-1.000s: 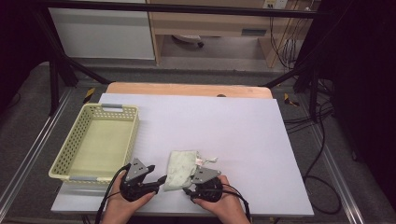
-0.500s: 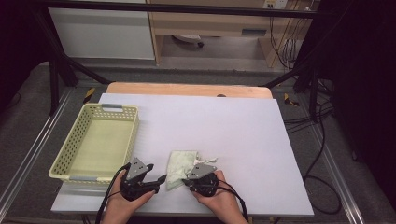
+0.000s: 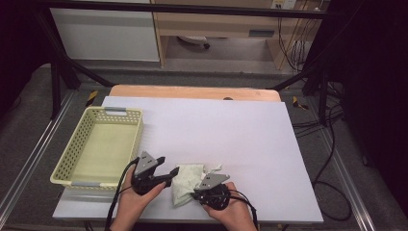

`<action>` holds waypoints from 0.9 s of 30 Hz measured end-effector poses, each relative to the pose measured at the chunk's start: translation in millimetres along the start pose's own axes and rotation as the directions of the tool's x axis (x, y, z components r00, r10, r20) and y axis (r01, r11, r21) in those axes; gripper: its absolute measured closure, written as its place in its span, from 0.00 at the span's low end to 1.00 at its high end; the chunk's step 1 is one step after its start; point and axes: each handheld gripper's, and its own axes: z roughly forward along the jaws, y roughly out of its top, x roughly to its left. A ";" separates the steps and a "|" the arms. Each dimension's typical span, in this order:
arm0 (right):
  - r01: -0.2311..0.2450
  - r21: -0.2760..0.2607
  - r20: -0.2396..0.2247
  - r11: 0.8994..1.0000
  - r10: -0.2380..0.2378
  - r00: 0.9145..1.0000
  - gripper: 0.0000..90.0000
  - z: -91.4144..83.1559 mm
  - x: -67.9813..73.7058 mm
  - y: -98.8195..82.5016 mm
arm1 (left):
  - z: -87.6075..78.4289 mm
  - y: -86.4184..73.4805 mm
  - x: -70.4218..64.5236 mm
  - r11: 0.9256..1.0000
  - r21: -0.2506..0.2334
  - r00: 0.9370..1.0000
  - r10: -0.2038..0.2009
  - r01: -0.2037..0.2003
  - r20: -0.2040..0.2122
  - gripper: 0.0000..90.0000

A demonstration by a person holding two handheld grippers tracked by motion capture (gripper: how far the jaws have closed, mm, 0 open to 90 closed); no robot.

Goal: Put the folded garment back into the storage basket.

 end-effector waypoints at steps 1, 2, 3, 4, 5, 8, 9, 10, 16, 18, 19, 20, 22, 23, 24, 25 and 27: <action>0.000 0.011 0.001 1.000 0.000 1.000 0.95 1.1 0.7 -0.8 | 7.9 4.3 3.8 0.999 0.039 1.000 0.001 -0.001 0.007 0.37; 0.000 0.018 -0.001 1.000 0.000 1.000 0.95 2.2 0.7 -1.1 | 14.2 6.8 6.8 0.999 0.052 1.000 -0.010 0.010 0.004 0.38; 0.000 0.019 0.000 1.000 0.000 1.000 0.95 2.7 0.2 -1.1 | 19.0 7.6 9.2 0.999 0.053 1.000 -0.008 0.008 -0.006 0.40; 0.000 0.020 -0.003 1.000 0.000 1.000 0.95 2.8 -0.4 -0.9 | 23.1 7.0 11.0 0.998 0.061 1.000 -0.008 0.009 -0.007 0.42; -0.003 0.021 -0.005 1.000 0.003 1.000 0.95 2.8 -0.6 -1.1 | 26.1 5.0 12.2 0.997 0.074 1.000 -0.013 0.014 -0.012 0.42; -0.001 0.022 -0.004 1.000 0.001 1.000 0.95 3.0 -0.3 -1.4 | 33.2 -3.7 11.1 0.994 0.106 1.000 -0.007 0.008 -0.008 0.42; 0.001 0.026 -0.003 1.000 -0.001 1.000 0.95 3.0 0.0 -1.1 | 35.6 -5.5 10.9 0.994 0.110 1.000 -0.009 0.011 -0.014 0.42; 0.002 0.027 -0.004 1.000 -0.002 1.000 0.95 3.2 -0.1 -0.8 | 37.7 -7.1 11.1 0.993 0.114 1.000 -0.014 0.015 -0.015 0.42; 0.007 0.033 0.006 0.999 -0.008 1.000 0.95 3.3 1.6 -0.3 | 43.5 -16.9 14.0 0.989 0.145 0.999 -0.023 0.026 -0.022 0.45; 0.000 0.032 0.002 0.999 0.000 1.000 0.95 3.3 1.1 -0.5 | 42.6 -16.4 13.0 0.988 0.151 1.000 -0.028 0.027 0.003 0.49; -0.001 0.030 -0.001 1.000 0.001 1.000 0.95 3.3 0.6 -0.7 | 42.7 -16.5 12.0 0.987 0.154 0.999 -0.044 0.039 0.028 0.52; -0.001 0.029 -0.001 1.000 0.001 1.000 0.95 3.3 0.4 -0.8 | 42.7 -16.7 10.7 0.987 0.155 0.998 -0.042 0.035 0.041 0.54; 0.002 0.030 -0.002 1.000 -0.002 1.000 0.95 3.4 0.4 -0.6 | 42.7 -17.4 5.9 0.987 0.158 0.998 -0.015 0.006 0.058 0.62; 0.003 0.030 -0.002 1.000 -0.003 1.000 0.95 3.4 0.3 -0.5 | 42.6 -17.4 4.0 0.987 0.161 0.996 -0.025 0.010 0.089 0.71; 0.003 0.031 -0.003 1.000 -0.003 1.000 0.95 3.4 0.2 -0.4 | 42.6 -17.4 1.8 0.987 0.162 0.994 -0.025 0.008 0.105 0.78; 0.003 0.031 -0.004 1.000 -0.003 1.000 0.95 3.4 0.1 -0.3 | 42.0 -17.2 0.1 0.987 0.160 0.995 -0.008 -0.008 0.102 0.80; 0.006 0.032 -0.004 0.999 -0.006 1.000 0.95 3.4 0.1 -0.1 | 40.7 -17.3 -0.4 0.989 0.149 0.994 0.007 -0.023 0.106 0.87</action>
